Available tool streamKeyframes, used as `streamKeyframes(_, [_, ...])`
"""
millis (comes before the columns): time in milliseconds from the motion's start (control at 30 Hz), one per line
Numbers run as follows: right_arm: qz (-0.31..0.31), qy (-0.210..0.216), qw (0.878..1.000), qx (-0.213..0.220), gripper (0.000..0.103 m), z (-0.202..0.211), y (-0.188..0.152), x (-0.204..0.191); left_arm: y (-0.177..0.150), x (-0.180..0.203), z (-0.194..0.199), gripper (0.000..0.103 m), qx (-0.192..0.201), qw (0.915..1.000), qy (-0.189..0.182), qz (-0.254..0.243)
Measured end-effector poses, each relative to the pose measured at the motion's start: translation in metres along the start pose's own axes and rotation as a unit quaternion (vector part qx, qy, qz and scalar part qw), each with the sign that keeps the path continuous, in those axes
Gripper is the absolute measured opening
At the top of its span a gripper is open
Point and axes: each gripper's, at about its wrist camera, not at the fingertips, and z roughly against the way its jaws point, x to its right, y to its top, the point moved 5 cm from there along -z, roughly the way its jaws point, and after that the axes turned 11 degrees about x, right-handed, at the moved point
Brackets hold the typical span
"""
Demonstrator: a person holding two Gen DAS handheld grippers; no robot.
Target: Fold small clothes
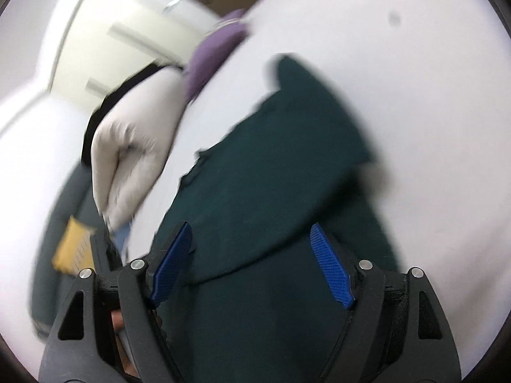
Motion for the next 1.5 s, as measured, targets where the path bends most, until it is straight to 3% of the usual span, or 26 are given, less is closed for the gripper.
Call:
streamKeyframes(67, [-0.055,0.021,0.998,-0.002,0.076,-0.001,0.002,0.024,0.010,0.001,0.010,0.012,0.019,0.9998,-0.004,-0.005])
streamKeyframes(300, [-0.087,0.039,0.995,0.006,0.077,-0.023,0.020,0.035,0.047,-0.026,0.053,0.012,0.121,0.9926,-0.005,0.012])
streamKeyframes(433, [-0.121,0.018,0.992,0.030,0.074,-0.046,0.037,0.045,0.051,-0.057,0.033,0.012,0.119,0.9922,0.032,0.015])
streamKeyframes(533, [-0.146,0.011,0.988,0.054,0.065,-0.050,0.049,0.059,0.035,-0.082,0.018,0.012,0.104,0.9928,0.049,0.036])
streamKeyframes(600, [-0.126,-0.017,0.989,0.079,0.059,-0.046,0.053,0.065,0.026,-0.089,0.013,0.012,0.102,0.9930,0.043,0.042])
streamKeyframes(700, [-0.115,-0.011,0.991,0.063,0.058,-0.041,0.053,0.069,0.025,-0.087,0.016,0.012,0.108,0.9928,0.040,0.033])
streamKeyframes(867, [-0.047,-0.045,0.995,0.070,0.061,-0.029,0.072,0.055,0.024,-0.088,0.017,0.012,0.106,0.9934,0.031,0.031])
streamKeyframes(1067, [0.080,-0.100,0.991,0.026,0.057,-0.088,0.104,0.011,0.025,-0.091,0.015,0.015,0.107,0.9937,0.021,0.027])
streamKeyframes(1200, [0.130,-0.126,0.983,-0.023,0.036,-0.136,0.111,0.004,0.024,-0.093,0.013,0.015,0.112,0.9932,0.010,0.029])
streamKeyframes(1267, [0.153,-0.148,0.977,-0.027,0.009,-0.152,0.115,0.004,0.025,-0.094,0.014,0.015,0.112,0.9933,0.007,0.030])
streamKeyframes(1500, [0.197,-0.147,0.969,0.008,0.006,-0.146,0.121,-0.012,0.023,-0.090,0.022,0.013,0.123,0.9923,0.016,0.007])
